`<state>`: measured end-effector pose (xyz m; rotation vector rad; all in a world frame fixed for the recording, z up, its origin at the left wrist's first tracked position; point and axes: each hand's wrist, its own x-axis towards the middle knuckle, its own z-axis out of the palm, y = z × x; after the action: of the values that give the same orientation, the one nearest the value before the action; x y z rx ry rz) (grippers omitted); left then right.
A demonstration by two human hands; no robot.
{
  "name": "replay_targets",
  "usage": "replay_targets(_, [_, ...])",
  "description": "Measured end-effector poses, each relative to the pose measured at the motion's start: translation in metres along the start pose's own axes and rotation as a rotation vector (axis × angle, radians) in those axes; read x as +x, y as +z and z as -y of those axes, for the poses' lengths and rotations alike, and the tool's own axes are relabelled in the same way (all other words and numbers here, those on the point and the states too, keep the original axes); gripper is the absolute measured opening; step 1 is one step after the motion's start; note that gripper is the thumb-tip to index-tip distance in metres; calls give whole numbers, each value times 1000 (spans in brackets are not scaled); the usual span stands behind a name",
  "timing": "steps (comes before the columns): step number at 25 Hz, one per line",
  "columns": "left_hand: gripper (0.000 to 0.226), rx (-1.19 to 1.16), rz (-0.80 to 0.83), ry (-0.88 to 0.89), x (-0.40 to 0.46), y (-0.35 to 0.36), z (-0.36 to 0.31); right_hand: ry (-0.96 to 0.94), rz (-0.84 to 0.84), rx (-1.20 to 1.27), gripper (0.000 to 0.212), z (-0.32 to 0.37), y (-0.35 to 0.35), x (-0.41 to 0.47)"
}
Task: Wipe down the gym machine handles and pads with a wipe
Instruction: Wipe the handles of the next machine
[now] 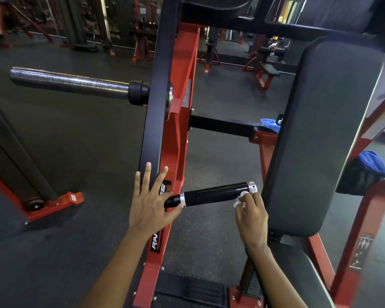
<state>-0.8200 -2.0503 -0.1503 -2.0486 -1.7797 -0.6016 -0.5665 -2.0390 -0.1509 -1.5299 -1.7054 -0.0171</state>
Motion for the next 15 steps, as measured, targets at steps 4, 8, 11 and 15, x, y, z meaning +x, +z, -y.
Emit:
replay_targets(4, [48, 14, 9, 6, -1, 0, 1, 20, -18, 68, 12, 20, 19, -12])
replay_targets(8, [44, 9, 10, 5, -1, 0, 0, -117, 51, 114, 15, 45, 39, -23])
replay_targets(11, [46, 34, 35, 4, -1, 0, 1, -240, 130, 87, 17, 69, 55, -32])
replay_targets(15, [47, 23, 34, 14, 0, -1, 1, -310, 166, 93, 12, 76, 61, -32])
